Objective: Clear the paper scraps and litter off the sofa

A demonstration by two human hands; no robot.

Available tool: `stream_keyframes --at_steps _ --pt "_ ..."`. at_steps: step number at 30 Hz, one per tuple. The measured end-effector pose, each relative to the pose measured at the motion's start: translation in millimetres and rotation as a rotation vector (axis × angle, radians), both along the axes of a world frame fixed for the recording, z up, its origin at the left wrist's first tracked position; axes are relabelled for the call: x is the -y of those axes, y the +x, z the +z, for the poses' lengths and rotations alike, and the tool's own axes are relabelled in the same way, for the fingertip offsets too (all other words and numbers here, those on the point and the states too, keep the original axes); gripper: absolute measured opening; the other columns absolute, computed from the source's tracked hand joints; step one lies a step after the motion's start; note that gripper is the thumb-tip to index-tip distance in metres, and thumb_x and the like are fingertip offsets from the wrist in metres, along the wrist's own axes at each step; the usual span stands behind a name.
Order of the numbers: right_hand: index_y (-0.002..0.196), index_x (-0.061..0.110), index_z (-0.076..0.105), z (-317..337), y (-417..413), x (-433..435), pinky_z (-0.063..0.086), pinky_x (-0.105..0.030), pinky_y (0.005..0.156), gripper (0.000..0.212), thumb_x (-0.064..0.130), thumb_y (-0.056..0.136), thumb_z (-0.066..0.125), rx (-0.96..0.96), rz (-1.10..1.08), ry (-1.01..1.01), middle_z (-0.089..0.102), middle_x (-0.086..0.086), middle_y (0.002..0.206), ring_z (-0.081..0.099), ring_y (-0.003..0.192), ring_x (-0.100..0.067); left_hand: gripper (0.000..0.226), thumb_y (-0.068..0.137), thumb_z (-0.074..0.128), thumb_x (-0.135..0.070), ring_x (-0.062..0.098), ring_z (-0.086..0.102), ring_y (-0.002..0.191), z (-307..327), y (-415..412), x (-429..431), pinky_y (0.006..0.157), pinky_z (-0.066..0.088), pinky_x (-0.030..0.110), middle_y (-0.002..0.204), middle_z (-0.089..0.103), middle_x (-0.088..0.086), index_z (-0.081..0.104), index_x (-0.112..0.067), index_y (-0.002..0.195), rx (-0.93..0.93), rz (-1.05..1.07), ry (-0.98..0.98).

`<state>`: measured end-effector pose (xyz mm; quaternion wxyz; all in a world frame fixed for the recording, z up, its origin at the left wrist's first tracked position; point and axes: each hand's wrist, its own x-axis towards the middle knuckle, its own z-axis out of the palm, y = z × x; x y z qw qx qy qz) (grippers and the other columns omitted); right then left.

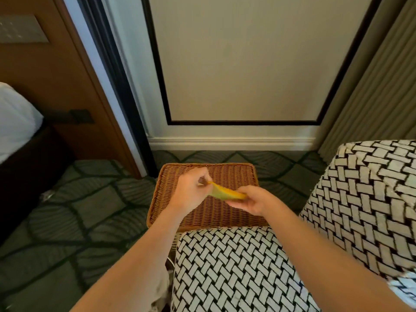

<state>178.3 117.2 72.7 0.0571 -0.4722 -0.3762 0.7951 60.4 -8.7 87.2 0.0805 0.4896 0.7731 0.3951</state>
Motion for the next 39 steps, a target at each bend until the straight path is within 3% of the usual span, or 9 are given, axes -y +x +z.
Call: stream_keyframes --at_steps 3,8,13,18,24,27,31,35,39 --pt "0.111 -0.010 0.051 -21.0 -6.9 -2.2 0.057 -0.030 0.050 0.021 -0.005 0.092 0.047 -0.046 -0.100 0.029 0.057 -0.024 0.113 0.060 0.082 -0.026 0.012 0.079 0.064 0.000 0.019 0.060 0.082 -16.8 -8.3 -3.2 0.074 0.050 0.027 0.085 0.063 0.006 0.057 -0.008 0.072 -0.094 -0.058 -0.129" --pt "0.128 -0.003 0.046 -44.9 -4.6 -0.9 0.051 -0.039 0.075 0.038 -0.009 0.091 0.044 0.000 -0.138 0.102 0.045 -0.021 0.133 0.051 0.116 -0.036 0.017 0.088 0.052 -0.003 0.027 0.059 0.094 -46.0 -1.5 -4.8 0.082 0.049 0.037 0.111 0.051 0.008 0.059 -0.009 0.103 -0.272 -0.039 -0.404" --pt "0.116 0.004 0.057 -47.4 -5.0 0.2 0.053 -0.035 0.079 0.038 -0.014 0.091 0.036 0.019 -0.095 0.159 0.040 -0.015 0.134 0.046 0.119 -0.035 0.026 0.091 0.046 -0.003 0.033 0.053 0.116 -62.9 5.6 -10.2 0.095 0.043 0.036 0.133 0.045 0.014 0.060 -0.011 0.112 -0.290 0.075 -0.525" --pt "0.121 0.007 0.049 -54.0 -5.5 -3.5 0.054 -0.036 0.080 0.038 -0.012 0.091 0.037 0.068 0.021 0.236 0.034 -0.015 0.138 0.045 0.121 -0.034 0.015 0.086 0.052 0.000 0.024 0.056 0.103 -74.7 3.3 -15.2 0.085 0.040 0.030 0.104 0.055 0.005 0.065 -0.007 0.086 -0.122 0.248 -0.378" --pt "0.121 0.002 0.041 -71.4 -14.9 -0.9 0.054 -0.038 0.086 0.045 -0.008 0.082 0.060 0.378 0.313 0.437 0.046 -0.018 0.125 0.058 0.110 -0.035 0.025 0.086 0.052 -0.006 0.026 0.060 0.104 -86.4 -8.8 -16.6 0.086 0.046 0.029 0.109 0.066 0.006 0.070 -0.017 0.100 -0.167 0.150 -0.760" --pt "0.118 0.003 0.045 -69.7 -11.9 -2.0 0.056 -0.032 0.074 0.036 -0.006 0.086 0.056 0.416 0.313 0.438 0.051 -0.019 0.121 0.063 0.095 -0.030 0.026 0.087 0.052 -0.012 0.026 0.059 0.107 -85.1 -6.2 -19.9 0.086 0.047 0.029 0.114 0.065 0.008 0.069 -0.018 0.105 -0.160 0.148 -0.826" --pt "0.116 0.004 0.052 -71.2 -11.0 2.9 0.048 -0.022 0.052 0.028 0.003 0.088 0.055 0.524 0.439 0.623 0.059 -0.016 0.116 0.064 0.083 -0.022 0.018 0.087 0.060 -0.010 0.021 0.058 0.110 -85.4 -8.3 -11.0 0.093 0.045 0.027 0.120 0.061 0.005 0.072 -0.018 0.099 0.010 0.206 -0.710" --pt "0.110 0.008 0.057 -60.7 -1.4 12.1 0.044 -0.030 0.074 0.022 0.010 0.090 0.047 0.690 0.530 0.972 0.059 -0.010 0.111 0.056 0.100 -0.025 0.015 0.085 0.064 -0.010 0.016 0.059 0.109 -60.8 -15.6 -3.7 0.100 0.046 0.031 0.113 0.066 0.001 0.071 -0.017 0.096 0.129 0.183 -0.605" --pt "0.115 0.013 0.055 -36.9 8.9 33.5 0.046 -0.034 0.085 0.027 0.011 0.089 0.049 0.675 0.572 1.172 0.052 -0.006 0.115 0.052 0.105 -0.023 0.013 0.086 0.062 -0.011 0.015 0.064 0.086 -13.3 -9.7 -10.9 0.079 0.056 0.030 0.100 0.067 0.004 0.066 -0.021 0.080 0.311 0.189 -0.408"
